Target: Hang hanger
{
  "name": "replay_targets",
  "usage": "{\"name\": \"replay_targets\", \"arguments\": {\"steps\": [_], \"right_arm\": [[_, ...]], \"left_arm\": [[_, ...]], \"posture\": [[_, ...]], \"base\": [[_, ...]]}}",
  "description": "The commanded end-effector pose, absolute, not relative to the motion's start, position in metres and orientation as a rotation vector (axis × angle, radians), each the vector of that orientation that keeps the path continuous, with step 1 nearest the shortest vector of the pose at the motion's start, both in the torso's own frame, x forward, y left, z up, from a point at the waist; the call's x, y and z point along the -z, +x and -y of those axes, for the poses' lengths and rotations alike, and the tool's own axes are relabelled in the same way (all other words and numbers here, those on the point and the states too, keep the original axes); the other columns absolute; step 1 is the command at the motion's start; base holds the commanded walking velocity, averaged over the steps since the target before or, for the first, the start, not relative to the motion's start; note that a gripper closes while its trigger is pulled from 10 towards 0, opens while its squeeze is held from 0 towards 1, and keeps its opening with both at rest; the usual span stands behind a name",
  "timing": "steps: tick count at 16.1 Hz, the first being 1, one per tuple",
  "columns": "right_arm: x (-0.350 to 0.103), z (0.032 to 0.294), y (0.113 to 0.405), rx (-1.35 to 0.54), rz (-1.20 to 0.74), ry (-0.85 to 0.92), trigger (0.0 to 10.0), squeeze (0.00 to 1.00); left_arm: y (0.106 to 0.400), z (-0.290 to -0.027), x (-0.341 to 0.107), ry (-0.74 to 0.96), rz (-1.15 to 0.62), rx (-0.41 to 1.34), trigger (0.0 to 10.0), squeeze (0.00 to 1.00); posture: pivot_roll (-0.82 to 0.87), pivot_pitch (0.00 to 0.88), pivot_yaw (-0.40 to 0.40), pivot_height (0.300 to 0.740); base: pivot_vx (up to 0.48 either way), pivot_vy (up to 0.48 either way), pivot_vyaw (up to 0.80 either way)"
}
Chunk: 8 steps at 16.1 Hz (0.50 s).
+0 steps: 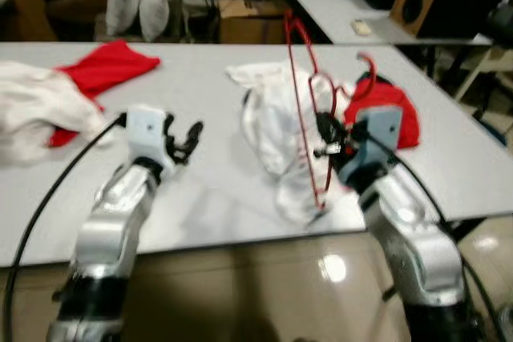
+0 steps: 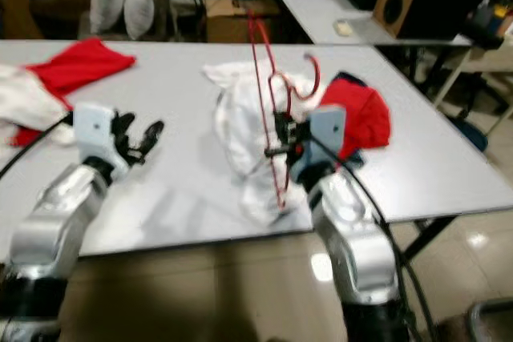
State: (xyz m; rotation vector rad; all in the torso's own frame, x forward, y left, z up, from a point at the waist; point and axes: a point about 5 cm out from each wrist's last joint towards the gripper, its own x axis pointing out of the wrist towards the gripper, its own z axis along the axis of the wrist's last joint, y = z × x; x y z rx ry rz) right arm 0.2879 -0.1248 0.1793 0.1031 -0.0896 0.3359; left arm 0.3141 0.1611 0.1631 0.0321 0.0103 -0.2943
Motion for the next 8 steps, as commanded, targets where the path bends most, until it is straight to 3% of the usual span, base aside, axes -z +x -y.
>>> {"name": "replay_targets", "arguments": {"steps": [1, 8], "right_arm": [[-0.1782, 0.1267, 0.2877, -0.327, 0.092, 0.106, 10.0, 0.00], [-0.1723, 0.1234, 0.2861, -0.339, 0.078, 0.115, 10.0, 0.00]], "left_arm": [[0.3120, -0.1534, -0.1615, 0.037, -0.025, 0.349, 10.0, 0.00], [0.3113, -0.1489, -0.1591, 0.040, -0.033, 0.381, 10.0, 0.00]], "posture": [[-0.14, 0.000, -0.030, 0.740], [-0.13, 0.000, -0.035, 0.740]], "base": [[0.000, 0.401, 0.00], [0.000, 0.357, 0.00]]}}
